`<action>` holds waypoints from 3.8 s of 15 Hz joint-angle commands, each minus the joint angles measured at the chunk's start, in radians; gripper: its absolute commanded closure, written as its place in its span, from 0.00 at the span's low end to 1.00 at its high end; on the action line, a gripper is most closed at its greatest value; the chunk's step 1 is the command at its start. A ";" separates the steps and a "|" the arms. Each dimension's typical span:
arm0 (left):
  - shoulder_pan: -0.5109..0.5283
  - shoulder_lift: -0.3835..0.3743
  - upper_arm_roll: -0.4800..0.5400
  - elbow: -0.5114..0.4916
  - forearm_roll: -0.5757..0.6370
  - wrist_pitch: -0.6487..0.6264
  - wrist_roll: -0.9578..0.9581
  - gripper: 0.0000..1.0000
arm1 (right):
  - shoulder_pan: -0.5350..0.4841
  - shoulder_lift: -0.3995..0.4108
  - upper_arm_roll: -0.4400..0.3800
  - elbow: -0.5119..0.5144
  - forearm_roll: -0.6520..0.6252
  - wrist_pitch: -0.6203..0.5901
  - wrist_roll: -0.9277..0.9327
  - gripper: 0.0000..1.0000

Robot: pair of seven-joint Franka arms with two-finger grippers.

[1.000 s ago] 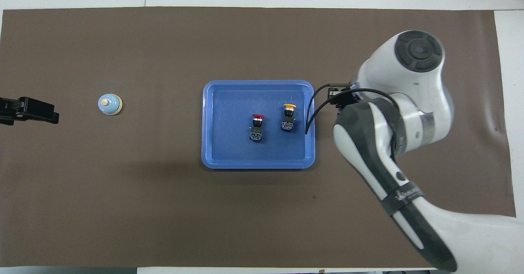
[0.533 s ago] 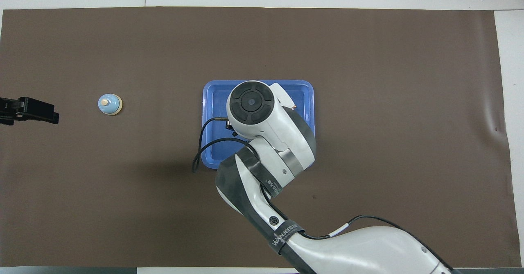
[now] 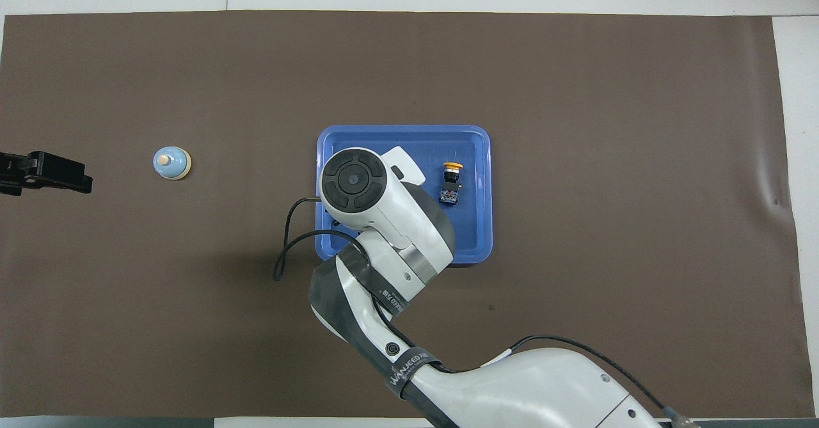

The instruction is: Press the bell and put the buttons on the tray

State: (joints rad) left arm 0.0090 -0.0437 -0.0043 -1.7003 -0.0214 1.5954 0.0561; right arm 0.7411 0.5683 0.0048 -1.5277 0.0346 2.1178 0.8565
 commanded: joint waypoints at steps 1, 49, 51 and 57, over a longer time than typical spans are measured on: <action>0.005 -0.002 0.000 0.002 0.000 -0.006 -0.001 0.00 | 0.001 0.022 -0.005 0.018 0.014 0.014 0.010 1.00; 0.008 0.361 -0.006 -0.104 0.003 0.567 -0.002 1.00 | -0.779 -0.616 0.026 -0.080 -0.061 -0.656 -0.884 0.00; 0.008 0.357 -0.005 -0.136 0.003 0.589 -0.002 1.00 | -0.778 -0.614 0.026 -0.077 -0.065 -0.645 -0.883 0.00; 0.009 0.358 -0.003 -0.185 0.003 0.646 -0.002 1.00 | -0.773 -0.616 0.026 -0.078 -0.061 -0.647 -0.873 0.00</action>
State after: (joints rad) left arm 0.0137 0.3233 -0.0079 -1.8412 -0.0214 2.1891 0.0564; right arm -0.0085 -0.0313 0.0082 -1.5817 -0.0210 1.4536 -0.0071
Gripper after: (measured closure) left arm 0.991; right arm 0.000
